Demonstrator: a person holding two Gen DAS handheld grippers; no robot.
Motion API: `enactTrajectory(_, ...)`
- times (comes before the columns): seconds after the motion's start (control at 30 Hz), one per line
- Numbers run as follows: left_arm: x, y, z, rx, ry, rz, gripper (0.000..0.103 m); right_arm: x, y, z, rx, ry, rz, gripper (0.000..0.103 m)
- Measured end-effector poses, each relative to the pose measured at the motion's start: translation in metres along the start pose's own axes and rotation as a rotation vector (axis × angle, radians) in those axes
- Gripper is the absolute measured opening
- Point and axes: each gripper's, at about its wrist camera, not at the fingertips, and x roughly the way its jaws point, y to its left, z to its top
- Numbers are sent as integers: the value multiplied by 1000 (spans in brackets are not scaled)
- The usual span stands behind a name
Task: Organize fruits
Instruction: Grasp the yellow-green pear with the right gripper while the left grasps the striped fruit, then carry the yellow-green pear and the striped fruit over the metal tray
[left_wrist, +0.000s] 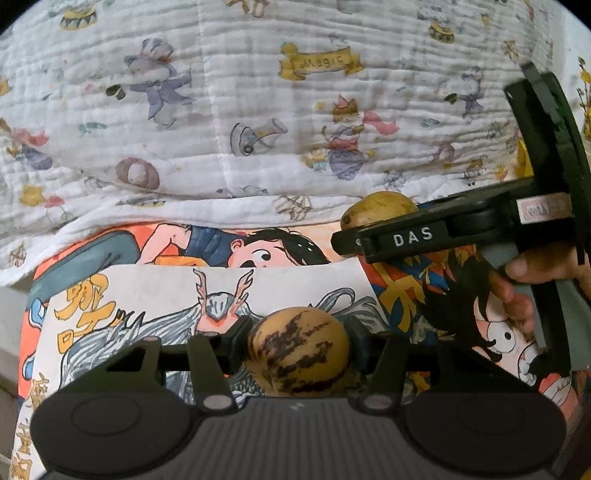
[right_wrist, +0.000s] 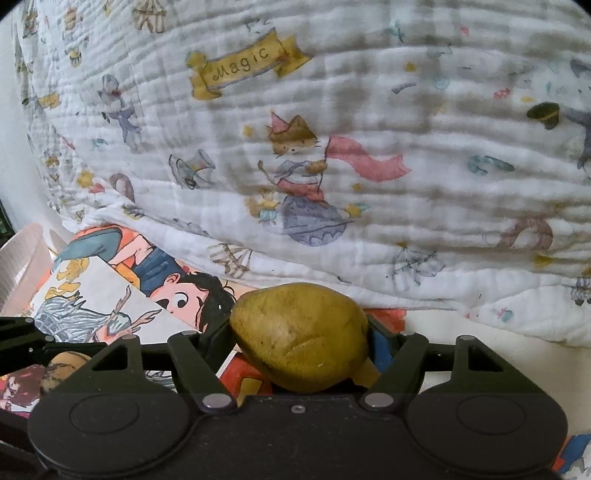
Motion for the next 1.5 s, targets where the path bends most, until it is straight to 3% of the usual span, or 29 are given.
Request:
enactTrajectory(0.67, -27, 11, 1, -77, -12, -7, 58, -34, 25, 0, -66, -56, 67, 73)
enactTrajectory(1.07, -73, -8, -4, -96, -31, -31, 58, -121, 21, -17, -60, -89, 86, 73)
enactTrajectory(1.5, -120, -51, -26, -121, -36, -101, 58, -224, 14, -70, -73, -85, 68, 73)
